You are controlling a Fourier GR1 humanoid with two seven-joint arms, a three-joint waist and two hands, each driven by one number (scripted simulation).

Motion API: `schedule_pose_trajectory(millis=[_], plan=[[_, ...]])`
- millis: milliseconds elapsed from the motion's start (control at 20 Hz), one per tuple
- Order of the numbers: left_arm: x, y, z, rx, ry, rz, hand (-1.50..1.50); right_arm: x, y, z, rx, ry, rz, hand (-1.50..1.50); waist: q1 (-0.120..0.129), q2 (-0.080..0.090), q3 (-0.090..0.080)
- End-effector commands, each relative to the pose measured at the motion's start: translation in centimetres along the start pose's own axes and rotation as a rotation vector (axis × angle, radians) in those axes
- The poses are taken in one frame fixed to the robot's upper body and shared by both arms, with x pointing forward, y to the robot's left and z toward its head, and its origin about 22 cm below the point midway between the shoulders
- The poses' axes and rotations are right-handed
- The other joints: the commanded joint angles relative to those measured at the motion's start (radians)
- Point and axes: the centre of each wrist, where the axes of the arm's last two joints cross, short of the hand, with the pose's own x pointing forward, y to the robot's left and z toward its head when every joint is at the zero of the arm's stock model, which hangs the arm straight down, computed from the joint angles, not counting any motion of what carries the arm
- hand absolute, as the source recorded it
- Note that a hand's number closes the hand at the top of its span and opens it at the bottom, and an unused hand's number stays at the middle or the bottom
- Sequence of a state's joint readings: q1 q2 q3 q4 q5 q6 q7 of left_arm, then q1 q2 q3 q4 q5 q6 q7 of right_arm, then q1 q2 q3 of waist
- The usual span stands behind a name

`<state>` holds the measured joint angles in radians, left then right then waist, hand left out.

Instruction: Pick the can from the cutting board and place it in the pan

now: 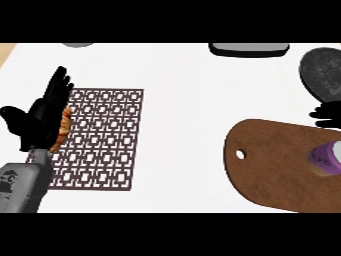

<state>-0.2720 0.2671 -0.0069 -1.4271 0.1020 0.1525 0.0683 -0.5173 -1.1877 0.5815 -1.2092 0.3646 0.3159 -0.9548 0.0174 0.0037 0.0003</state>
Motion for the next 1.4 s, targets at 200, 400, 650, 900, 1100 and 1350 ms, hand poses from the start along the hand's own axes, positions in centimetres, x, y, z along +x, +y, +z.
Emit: schedule_pose_trajectory(millis=[200,400,650,900,1100,1350], plan=[[-1.9,1.0,1.8,-0.006,0.012,-0.013,0.0,-0.3,-2.0,-1.4,0.087,-0.027,0.064,-1.5,-0.004,-0.002,-0.001],[0.0,0.3,-0.3,-0.003,0.005,-0.015,0.0,-1.2,1.3,-2.3,0.129,-0.001,0.089,-1.5,-0.012,-0.002,0.0],[-0.4,0.2,0.0,0.025,0.01,-0.002,0.0,-0.9,1.4,-4.0,0.144,-0.018,0.086,-1.5,-0.012,-0.002,-0.001],[-0.2,0.1,1.1,0.015,0.021,0.017,0.0,-0.5,4.7,-4.8,0.168,-0.01,0.111,-1.5,-0.014,-0.004,0.0],[-1.0,-0.2,0.1,0.009,0.018,0.004,0.0,-1.6,5.1,-4.4,0.193,0.016,0.127,-1.5,-0.015,-0.003,0.0],[-0.1,0.3,0.0,0.009,0.001,0.002,0.0,-0.9,5.0,-6.1,0.251,0.021,0.151,-1.5,-0.015,-0.004,-0.001]])
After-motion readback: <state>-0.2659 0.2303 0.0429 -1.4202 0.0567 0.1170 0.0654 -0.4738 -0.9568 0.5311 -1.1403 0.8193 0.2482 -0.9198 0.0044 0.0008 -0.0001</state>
